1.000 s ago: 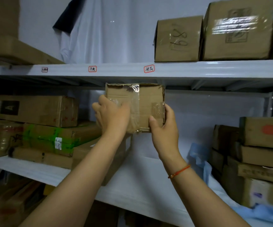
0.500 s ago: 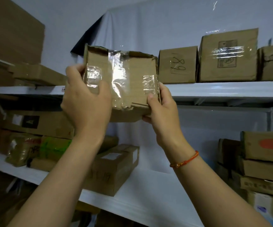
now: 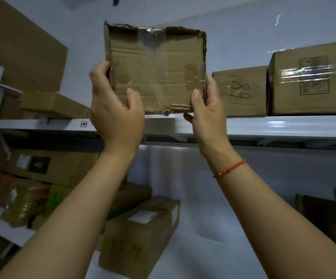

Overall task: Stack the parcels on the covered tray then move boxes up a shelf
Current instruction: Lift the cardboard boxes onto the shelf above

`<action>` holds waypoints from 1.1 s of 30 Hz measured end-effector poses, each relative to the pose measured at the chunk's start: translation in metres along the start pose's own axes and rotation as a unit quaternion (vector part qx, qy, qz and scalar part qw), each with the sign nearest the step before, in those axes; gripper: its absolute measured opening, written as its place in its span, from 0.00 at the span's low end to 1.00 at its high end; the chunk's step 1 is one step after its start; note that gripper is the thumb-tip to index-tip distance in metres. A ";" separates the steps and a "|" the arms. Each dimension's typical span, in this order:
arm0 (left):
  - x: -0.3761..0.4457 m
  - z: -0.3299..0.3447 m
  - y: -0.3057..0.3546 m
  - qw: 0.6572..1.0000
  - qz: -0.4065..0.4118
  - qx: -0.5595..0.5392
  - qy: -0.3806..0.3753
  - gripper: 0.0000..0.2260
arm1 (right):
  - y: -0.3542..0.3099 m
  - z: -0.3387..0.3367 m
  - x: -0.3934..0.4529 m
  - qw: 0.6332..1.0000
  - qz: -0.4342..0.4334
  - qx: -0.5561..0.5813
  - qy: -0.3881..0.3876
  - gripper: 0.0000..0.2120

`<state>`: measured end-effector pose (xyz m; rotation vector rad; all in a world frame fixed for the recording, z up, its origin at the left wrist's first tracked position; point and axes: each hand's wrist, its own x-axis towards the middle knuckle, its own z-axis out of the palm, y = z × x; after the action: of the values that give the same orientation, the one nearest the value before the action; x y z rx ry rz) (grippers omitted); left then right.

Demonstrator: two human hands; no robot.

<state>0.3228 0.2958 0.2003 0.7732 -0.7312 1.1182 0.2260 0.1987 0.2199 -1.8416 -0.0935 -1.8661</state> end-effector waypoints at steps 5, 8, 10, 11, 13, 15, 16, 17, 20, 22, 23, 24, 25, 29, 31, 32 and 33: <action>0.002 0.039 -0.040 0.996 -0.010 0.024 -0.082 0.21 | 0.033 -0.003 0.022 0.998 -0.033 -0.045 0.015 0.24; 0.004 0.060 -0.057 0.991 -0.024 0.025 -0.126 0.22 | 0.046 0.001 0.032 0.995 -0.061 -0.066 0.032 0.25; 0.007 0.076 -0.067 0.986 -0.031 0.036 -0.163 0.25 | 0.055 0.004 0.037 0.992 -0.080 -0.083 0.045 0.24; 0.009 0.083 -0.071 0.982 -0.032 0.043 -0.181 0.26 | 0.058 0.004 0.039 0.990 -0.089 -0.100 0.047 0.23; 0.013 0.097 -0.079 0.974 -0.041 0.062 -0.213 0.27 | 0.064 0.004 0.041 0.982 -0.096 -0.156 0.052 0.21; 0.016 0.110 -0.087 0.965 -0.059 0.079 -0.244 0.28 | 0.070 0.004 0.042 0.964 -0.099 -0.237 0.062 0.18; 0.017 0.116 -0.091 0.959 -0.064 0.079 -0.263 0.27 | 0.073 0.004 0.043 0.950 -0.102 -0.285 0.071 0.17; 0.017 0.122 -0.094 0.954 -0.065 0.080 -0.282 0.27 | 0.076 0.004 0.043 0.934 -0.103 -0.332 0.079 0.16; 0.014 0.133 -0.096 0.932 -0.062 0.118 -0.338 0.26 | 0.085 0.004 0.044 0.882 -0.100 -0.451 0.098 0.17; 0.009 0.139 -0.098 0.913 -0.061 0.150 -0.375 0.25 | 0.091 0.003 0.044 0.855 -0.099 -0.498 0.107 0.17; 0.006 0.141 -0.100 0.905 -0.063 0.159 -0.390 0.24 | 0.094 0.002 0.043 0.846 -0.096 -0.513 0.111 0.17; 0.004 0.144 -0.103 0.899 -0.065 0.162 -0.401 0.24 | 0.097 0.001 0.043 0.839 -0.089 -0.525 0.113 0.17; 0.002 0.147 -0.107 0.894 -0.068 0.162 -0.411 0.23 | 0.100 0.000 0.041 0.834 -0.082 -0.534 0.113 0.17; -0.005 0.155 -0.117 0.889 -0.057 0.158 -0.427 0.23 | 0.111 -0.001 0.036 0.825 -0.078 -0.549 0.112 0.18; -0.006 0.155 -0.120 0.887 -0.052 0.158 -0.431 0.23 | 0.113 0.000 0.034 0.826 -0.085 -0.544 0.116 0.19; -0.007 0.154 -0.120 0.886 -0.052 0.156 -0.433 0.23 | 0.114 0.001 0.033 0.827 -0.088 -0.542 0.119 0.19; -0.008 0.152 -0.119 0.886 -0.056 0.154 -0.434 0.23 | 0.114 0.003 0.032 0.829 -0.090 -0.537 0.125 0.20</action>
<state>0.4164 0.1361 0.2554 1.6138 -1.2432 0.7528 0.2759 0.0911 0.2157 -2.2296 1.1365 -2.5383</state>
